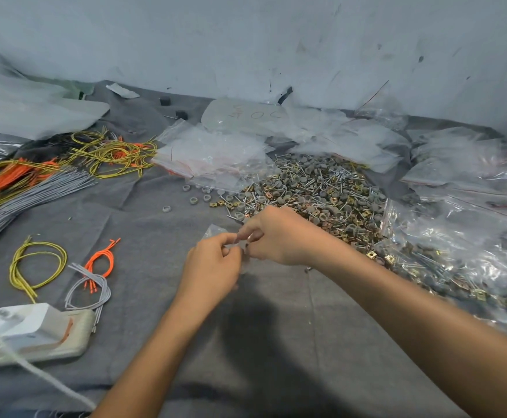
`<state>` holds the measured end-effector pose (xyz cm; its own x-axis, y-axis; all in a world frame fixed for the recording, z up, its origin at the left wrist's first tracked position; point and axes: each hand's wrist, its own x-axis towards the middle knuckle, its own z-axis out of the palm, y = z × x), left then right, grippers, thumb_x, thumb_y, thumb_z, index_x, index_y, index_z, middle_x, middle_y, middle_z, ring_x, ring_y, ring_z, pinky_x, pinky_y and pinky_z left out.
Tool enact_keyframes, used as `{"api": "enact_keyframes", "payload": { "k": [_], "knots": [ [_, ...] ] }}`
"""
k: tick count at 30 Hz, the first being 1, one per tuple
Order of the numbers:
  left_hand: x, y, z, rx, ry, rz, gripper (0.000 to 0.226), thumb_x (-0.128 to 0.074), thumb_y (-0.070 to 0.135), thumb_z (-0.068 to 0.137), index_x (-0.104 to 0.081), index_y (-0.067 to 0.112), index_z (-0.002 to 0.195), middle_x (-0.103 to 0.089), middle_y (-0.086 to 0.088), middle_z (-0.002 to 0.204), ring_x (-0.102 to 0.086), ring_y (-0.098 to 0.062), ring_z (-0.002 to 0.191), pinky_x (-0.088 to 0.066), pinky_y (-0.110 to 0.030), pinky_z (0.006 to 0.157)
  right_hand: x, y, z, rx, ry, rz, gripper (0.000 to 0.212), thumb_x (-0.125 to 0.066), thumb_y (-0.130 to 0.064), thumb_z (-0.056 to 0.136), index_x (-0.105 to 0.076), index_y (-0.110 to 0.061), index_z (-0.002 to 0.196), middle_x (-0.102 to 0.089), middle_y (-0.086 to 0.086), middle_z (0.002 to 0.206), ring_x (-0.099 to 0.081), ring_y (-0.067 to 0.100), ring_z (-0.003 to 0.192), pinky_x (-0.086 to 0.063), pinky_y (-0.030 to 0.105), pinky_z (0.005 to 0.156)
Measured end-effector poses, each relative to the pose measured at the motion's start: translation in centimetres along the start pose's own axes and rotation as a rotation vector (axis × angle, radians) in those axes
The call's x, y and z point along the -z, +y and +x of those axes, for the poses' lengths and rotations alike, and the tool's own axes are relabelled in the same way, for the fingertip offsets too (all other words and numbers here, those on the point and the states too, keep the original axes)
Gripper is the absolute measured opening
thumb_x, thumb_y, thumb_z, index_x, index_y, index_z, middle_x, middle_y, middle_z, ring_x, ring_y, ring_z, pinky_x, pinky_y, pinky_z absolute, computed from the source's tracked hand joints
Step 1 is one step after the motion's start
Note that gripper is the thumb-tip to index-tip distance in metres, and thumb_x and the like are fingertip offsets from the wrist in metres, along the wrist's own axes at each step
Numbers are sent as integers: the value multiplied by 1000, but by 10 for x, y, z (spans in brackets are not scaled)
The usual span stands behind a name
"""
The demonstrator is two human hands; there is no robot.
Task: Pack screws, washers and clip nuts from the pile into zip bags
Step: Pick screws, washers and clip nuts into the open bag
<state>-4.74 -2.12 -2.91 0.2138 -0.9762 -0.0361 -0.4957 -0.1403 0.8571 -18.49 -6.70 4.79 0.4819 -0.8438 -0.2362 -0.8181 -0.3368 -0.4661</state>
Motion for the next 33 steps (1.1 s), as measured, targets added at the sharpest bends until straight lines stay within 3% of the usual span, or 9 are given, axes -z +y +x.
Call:
{"api": "enact_keyframes", "payload": {
  "k": [3, 6, 9, 12, 15, 20, 24, 29, 33],
  "knots": [
    [0, -1, -1, 3, -5, -43, 27, -51, 19, 89, -65, 41, 79, -67, 12, 57, -66, -14, 44, -56, -26, 54, -2, 5, 0, -11, 91, 89, 21, -71, -16, 88, -74, -22, 108, -75, -2, 99, -68, 14, 96, -56, 31, 84],
    [0, 0, 0, -6, -31, -80, 27, -51, 22, 88, -66, 42, 79, -66, 8, 56, -67, -13, 47, -54, -23, 46, -7, 5, 1, -17, 193, 157, 9, -74, -20, 88, -67, -22, 94, -74, -4, 85, -69, 11, 84, -55, 29, 72],
    [-3, -2, 2, 42, -45, -158, 32, -49, 9, 89, -71, 32, 82, -63, 8, 53, -64, -13, 46, -51, -26, 43, -16, 0, 1, 5, 239, 124, 9, -73, -26, 90, -65, -23, 88, -72, -5, 87, -66, 15, 90, -53, 33, 79],
    [-4, -4, 5, 51, -59, -194, 34, -46, 4, 91, -72, 23, 80, -58, 8, 51, -59, -12, 42, -48, -25, 42, -23, -1, -1, 12, 228, 116, 5, -64, -22, 95, -63, -26, 92, -71, -1, 103, -61, 21, 103, -52, 36, 87],
    [-4, -5, 6, 27, -66, -209, 42, -46, 2, 91, -73, 27, 72, -58, 7, 49, -58, -13, 40, -46, -23, 39, -29, 1, -6, 18, 195, 64, 14, -53, -17, 96, -61, -29, 99, -68, 6, 109, -59, 28, 105, -50, 38, 87],
    [-10, -7, 7, 55, -53, -225, 33, -52, 10, 89, -72, 33, 76, -64, 8, 52, -61, -14, 42, -47, -24, 43, -8, 19, -19, 35, 339, 139, 16, -58, -16, 95, -64, -30, 96, -69, -9, 88, -62, 11, 74, -47, 25, 61],
    [-13, -8, 8, 90, -57, -251, 30, -54, 11, 92, -66, 36, 82, -66, 3, 56, -60, -12, 46, -51, -26, 51, 42, 63, -19, -83, 478, 120, 15, -61, -20, 99, -65, -32, 108, -66, -11, 102, -67, 8, 84, -55, 20, 66],
    [-12, -6, 5, 59, -59, -244, 32, -54, 11, 93, -65, 39, 81, -66, 2, 55, -61, -10, 45, -51, -24, 46, 56, 109, 4, -176, 432, 33, 15, -60, -17, 99, -66, -28, 107, -68, -6, 106, -62, 4, 77, -44, 14, 51],
    [-10, -6, 3, 62, -61, -255, 40, -55, 11, 93, -69, 44, 75, -65, 2, 55, -61, -10, 46, -54, -28, 50, 35, 112, 39, -142, 280, -40, 17, -64, -17, 97, -70, -26, 111, -70, -4, 112, -65, 10, 91, -55, 27, 78]
  ]
}}
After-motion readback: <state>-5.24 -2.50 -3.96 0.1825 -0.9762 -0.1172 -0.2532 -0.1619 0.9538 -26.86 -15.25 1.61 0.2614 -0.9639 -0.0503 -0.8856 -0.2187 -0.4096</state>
